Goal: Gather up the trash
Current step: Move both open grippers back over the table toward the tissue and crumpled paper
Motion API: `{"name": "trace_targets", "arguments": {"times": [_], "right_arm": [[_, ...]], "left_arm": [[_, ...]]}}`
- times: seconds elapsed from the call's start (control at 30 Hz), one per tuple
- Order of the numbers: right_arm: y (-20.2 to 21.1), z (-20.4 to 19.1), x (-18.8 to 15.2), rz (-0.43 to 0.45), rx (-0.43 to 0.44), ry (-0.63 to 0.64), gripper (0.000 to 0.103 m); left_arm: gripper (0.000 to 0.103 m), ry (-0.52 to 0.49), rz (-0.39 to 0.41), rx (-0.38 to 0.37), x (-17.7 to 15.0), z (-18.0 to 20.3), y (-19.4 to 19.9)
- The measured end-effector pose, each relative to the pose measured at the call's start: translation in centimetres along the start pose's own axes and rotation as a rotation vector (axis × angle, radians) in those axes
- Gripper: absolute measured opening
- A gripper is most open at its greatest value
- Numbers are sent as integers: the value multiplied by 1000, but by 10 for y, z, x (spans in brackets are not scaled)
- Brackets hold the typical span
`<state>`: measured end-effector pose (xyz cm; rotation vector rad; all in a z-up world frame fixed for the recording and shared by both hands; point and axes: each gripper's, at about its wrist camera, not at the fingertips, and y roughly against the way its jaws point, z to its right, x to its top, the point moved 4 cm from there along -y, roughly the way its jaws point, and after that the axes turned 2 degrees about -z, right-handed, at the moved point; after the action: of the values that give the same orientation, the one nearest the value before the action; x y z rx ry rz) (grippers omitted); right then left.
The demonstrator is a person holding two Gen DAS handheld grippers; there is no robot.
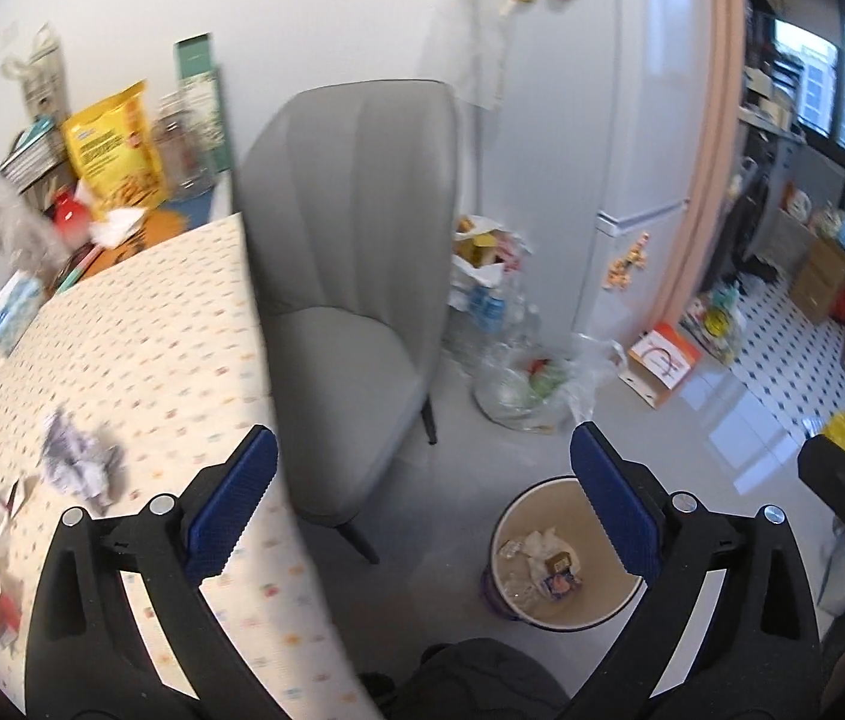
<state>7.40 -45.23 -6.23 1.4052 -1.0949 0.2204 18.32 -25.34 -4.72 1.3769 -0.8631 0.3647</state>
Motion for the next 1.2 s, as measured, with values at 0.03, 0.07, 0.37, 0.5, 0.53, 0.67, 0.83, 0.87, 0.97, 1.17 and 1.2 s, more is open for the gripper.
{"name": "trace_targets", "arguments": {"times": [0.03,0.07,0.37,0.5,0.53,0.67,0.83,0.87,0.97,1.17,1.2], "right_arm": [[1,-11,-1,0,6,19,87],[2,-18,-1,-1,12,30,87],[28,-101,-16,28,63,150,95],[40,-138,-28,31,95,194,95],[42,-147,-31,32,102,204,95],[51,-175,-40,39,131,227,95],[61,-204,-50,37,163,269,95],[65,-212,-53,41,171,282,95],[71,-225,-58,47,191,304,95],[80,-257,-72,44,237,348,95],[82,-262,-75,41,246,356,95]], "left_arm": [[97,12,0,2,-1,-9,2],[97,26,5,7,-2,-20,6],[97,134,54,65,-19,-108,39],[97,175,65,90,-30,-142,52],[97,184,67,96,-34,-150,55],[97,222,76,125,-45,-181,67],[97,258,90,155,-55,-207,83],[97,267,93,162,-58,-214,86],[97,286,99,180,-65,-229,95],[97,333,101,222,-83,-260,110],[97,339,99,228,-87,-265,112]]}}
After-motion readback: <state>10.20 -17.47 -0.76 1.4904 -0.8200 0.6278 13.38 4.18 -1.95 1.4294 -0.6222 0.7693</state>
